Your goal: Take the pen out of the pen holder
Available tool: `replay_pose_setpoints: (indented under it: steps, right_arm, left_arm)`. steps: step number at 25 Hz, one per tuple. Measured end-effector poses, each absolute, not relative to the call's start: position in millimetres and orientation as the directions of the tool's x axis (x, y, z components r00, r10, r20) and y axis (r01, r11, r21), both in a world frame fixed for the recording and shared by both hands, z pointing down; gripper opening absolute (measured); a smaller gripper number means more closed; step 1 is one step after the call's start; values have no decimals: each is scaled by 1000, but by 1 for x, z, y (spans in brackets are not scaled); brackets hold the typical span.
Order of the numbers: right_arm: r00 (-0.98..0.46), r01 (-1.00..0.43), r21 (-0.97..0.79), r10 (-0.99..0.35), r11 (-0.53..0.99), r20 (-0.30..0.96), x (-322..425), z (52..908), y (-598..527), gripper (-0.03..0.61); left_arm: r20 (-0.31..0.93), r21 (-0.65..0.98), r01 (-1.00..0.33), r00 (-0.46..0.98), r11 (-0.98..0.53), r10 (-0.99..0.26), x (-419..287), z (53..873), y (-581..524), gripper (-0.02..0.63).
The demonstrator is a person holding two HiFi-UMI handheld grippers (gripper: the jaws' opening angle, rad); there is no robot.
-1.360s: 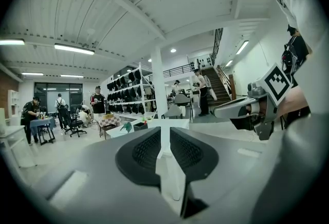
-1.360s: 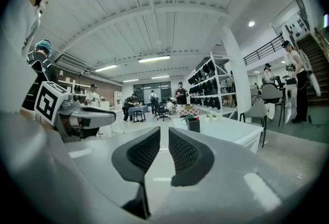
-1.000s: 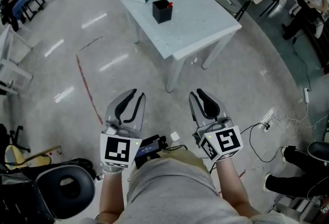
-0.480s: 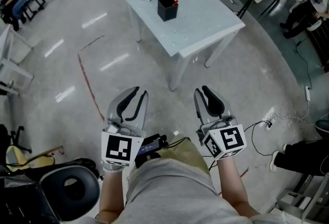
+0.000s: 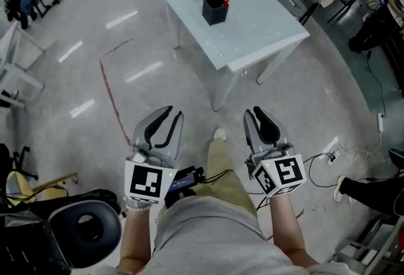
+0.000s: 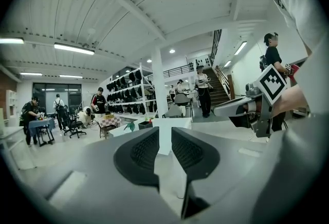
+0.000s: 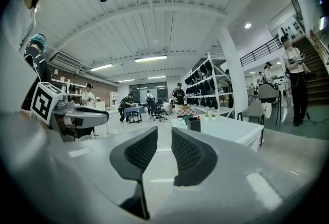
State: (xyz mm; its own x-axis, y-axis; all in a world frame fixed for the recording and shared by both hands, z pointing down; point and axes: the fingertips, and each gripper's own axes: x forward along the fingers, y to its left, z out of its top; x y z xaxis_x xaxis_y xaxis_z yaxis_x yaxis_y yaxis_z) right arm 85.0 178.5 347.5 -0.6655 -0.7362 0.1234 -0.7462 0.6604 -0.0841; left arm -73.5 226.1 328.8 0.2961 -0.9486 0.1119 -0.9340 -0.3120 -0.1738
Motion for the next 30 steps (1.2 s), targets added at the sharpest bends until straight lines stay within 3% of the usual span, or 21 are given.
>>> replay_pose_setpoints:
  steps: [30]
  right_arm:
    - [-756, -654, -117, -642, 747, 129, 79, 349, -24, 87]
  left_arm:
    - [113, -139, -965, 210, -224, -971, -68, 323, 39, 77]
